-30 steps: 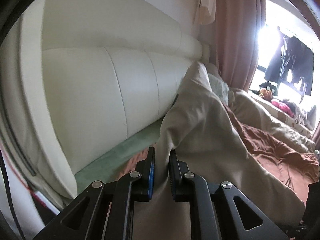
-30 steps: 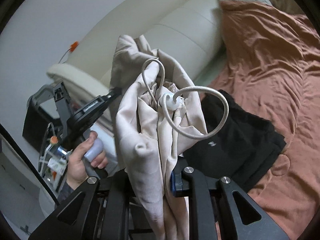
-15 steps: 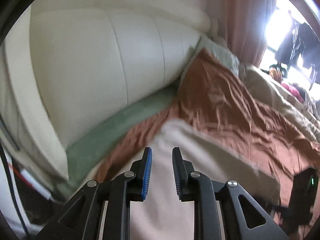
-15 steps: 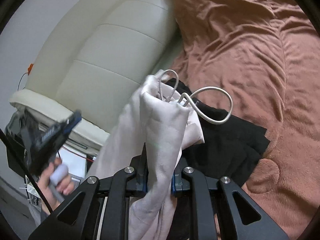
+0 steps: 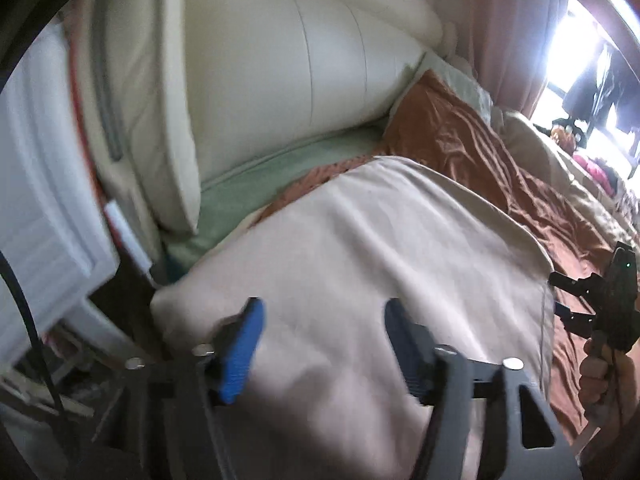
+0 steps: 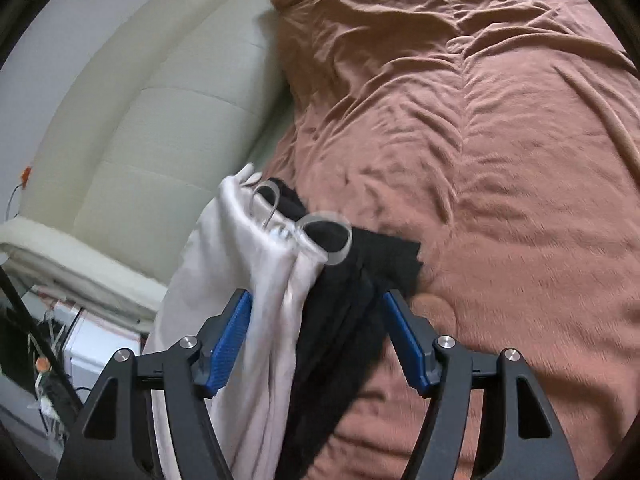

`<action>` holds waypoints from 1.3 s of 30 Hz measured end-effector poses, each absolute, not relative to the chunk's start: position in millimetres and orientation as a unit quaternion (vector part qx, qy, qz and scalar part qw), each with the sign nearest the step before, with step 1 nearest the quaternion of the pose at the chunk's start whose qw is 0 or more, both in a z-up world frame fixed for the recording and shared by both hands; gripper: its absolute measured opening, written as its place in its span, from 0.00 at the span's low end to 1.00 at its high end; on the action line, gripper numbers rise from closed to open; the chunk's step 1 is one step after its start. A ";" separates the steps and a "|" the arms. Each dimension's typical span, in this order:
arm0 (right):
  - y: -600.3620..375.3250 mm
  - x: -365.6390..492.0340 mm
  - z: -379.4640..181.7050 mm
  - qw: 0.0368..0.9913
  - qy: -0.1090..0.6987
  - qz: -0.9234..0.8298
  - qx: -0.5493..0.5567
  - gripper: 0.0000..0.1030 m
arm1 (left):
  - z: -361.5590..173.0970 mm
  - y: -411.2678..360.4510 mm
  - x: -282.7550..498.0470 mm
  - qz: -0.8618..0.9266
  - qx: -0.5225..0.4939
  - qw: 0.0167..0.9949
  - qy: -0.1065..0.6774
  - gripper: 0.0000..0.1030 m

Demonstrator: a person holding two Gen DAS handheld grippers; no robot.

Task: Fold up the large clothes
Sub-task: 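Lower the shirt onto the black clothes stack and open both tools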

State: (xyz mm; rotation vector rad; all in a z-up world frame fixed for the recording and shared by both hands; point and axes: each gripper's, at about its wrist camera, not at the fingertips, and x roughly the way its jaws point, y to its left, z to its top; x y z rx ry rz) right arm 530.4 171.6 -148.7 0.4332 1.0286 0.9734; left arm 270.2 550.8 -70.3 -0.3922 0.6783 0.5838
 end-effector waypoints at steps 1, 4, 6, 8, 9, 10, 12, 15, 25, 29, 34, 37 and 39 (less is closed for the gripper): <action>168.6 526.1 -148.5 0.736 0.466 0.451 0.193 0.64 | -72.6 547.8 261.8 0.283 -0.191 0.883 0.322 0.66; 163.7 505.0 -147.5 0.712 0.476 0.481 0.188 0.64 | -78.2 541.5 238.2 0.290 -0.213 0.880 0.310 0.80; 163.2 492.0 -146.9 0.696 0.481 0.500 0.184 0.64 | -83.0 542.4 225.8 0.294 -0.237 0.876 0.298 0.88; 168.6 481.7 -146.3 0.684 0.484 0.517 0.173 0.64 | -89.8 545.8 215.8 0.289 -0.267 0.872 0.289 0.89; 170.4 473.3 -145.4 0.678 0.485 0.527 0.167 0.64 | -95.0 548.6 212.2 0.286 -0.287 0.869 0.286 0.92; 171.9 465.6 -145.2 0.671 0.488 0.534 0.163 0.64 | -100.5 550.5 211.3 0.285 -0.302 0.864 0.284 0.92; 173.5 455.7 -146.5 0.666 0.494 0.537 0.153 0.65 | -114.3 554.8 208.6 0.282 -0.337 0.852 0.285 0.92; 178.4 446.1 -155.8 0.655 0.514 0.535 0.142 0.65 | -129.0 554.5 214.4 0.261 -0.371 0.845 0.282 0.92; 202.1 420.4 -171.0 0.606 0.547 0.563 0.125 0.34 | -131.0 546.7 221.8 0.224 -0.404 0.858 0.224 0.31; 203.4 417.6 -165.7 0.609 0.541 0.564 0.132 0.22 | -115.6 546.0 227.6 0.233 -0.372 0.868 0.234 0.20; 213.8 404.7 -161.8 0.609 0.533 0.572 0.133 0.19 | -97.3 558.3 224.9 0.247 -0.354 0.874 0.220 0.18; 222.8 393.7 -161.2 0.610 0.530 0.576 0.125 0.19 | -102.4 568.7 227.3 0.257 -0.353 0.869 0.231 0.19; 227.3 392.5 -166.5 0.616 0.535 0.565 0.124 0.20 | -119.1 575.7 226.3 0.256 -0.377 0.854 0.251 0.22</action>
